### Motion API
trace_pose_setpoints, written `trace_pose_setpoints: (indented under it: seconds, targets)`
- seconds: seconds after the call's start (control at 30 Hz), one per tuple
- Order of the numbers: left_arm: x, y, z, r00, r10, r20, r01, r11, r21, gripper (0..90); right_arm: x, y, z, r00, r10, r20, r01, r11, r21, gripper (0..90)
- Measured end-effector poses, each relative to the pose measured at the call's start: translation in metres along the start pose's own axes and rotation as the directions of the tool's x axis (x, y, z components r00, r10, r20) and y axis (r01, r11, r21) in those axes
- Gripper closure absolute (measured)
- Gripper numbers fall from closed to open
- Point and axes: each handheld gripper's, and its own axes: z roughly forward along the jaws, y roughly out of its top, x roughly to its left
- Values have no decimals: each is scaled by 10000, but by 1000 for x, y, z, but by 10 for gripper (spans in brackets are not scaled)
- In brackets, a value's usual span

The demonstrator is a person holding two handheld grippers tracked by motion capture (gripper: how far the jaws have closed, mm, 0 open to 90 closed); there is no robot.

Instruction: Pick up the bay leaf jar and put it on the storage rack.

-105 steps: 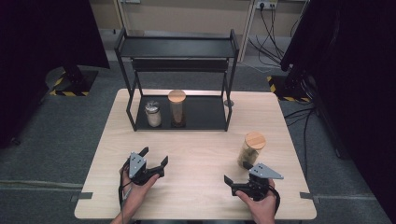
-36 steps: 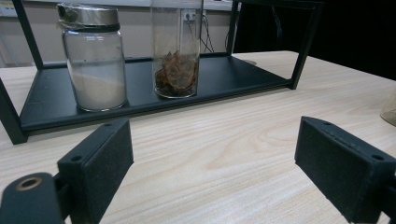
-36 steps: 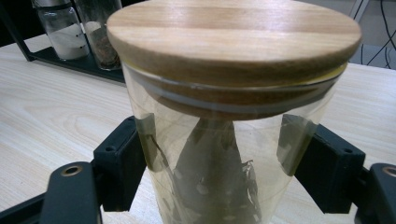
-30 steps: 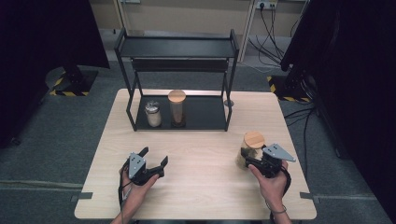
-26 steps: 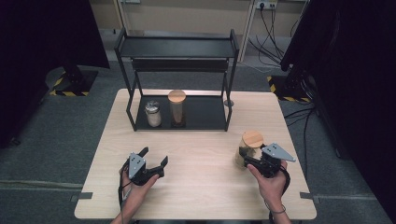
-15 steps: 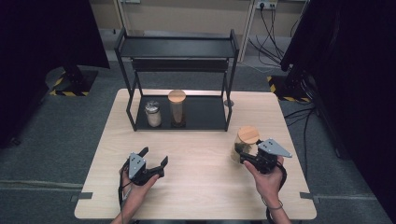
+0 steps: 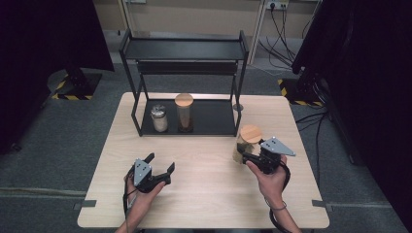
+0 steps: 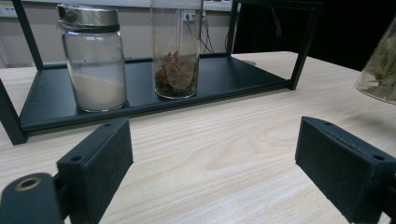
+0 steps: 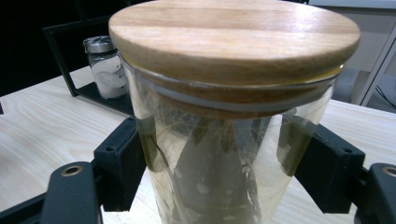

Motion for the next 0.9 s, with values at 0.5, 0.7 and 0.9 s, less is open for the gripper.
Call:
trace_pose_setpoints:
  seconds: [0.5, 0.7, 0.9]
  targets:
    - [0, 0, 0, 10000, 3, -6, -3, 10000, -9, 106, 6, 7, 17, 9999, 0, -145, -2, 9999, -137, 251]
    - [0, 0, 0, 10000, -13, -1, 13, 10000, -16, 106, 7, 11, 24, 9999, -56, -156, 53, 9998, -180, 252]
    - [0, 0, 0, 10000, -12, 10, 12, 10000, -43, 106, 10, 13, 30, 9998, -78, -183, 74, 9998, -201, 251]
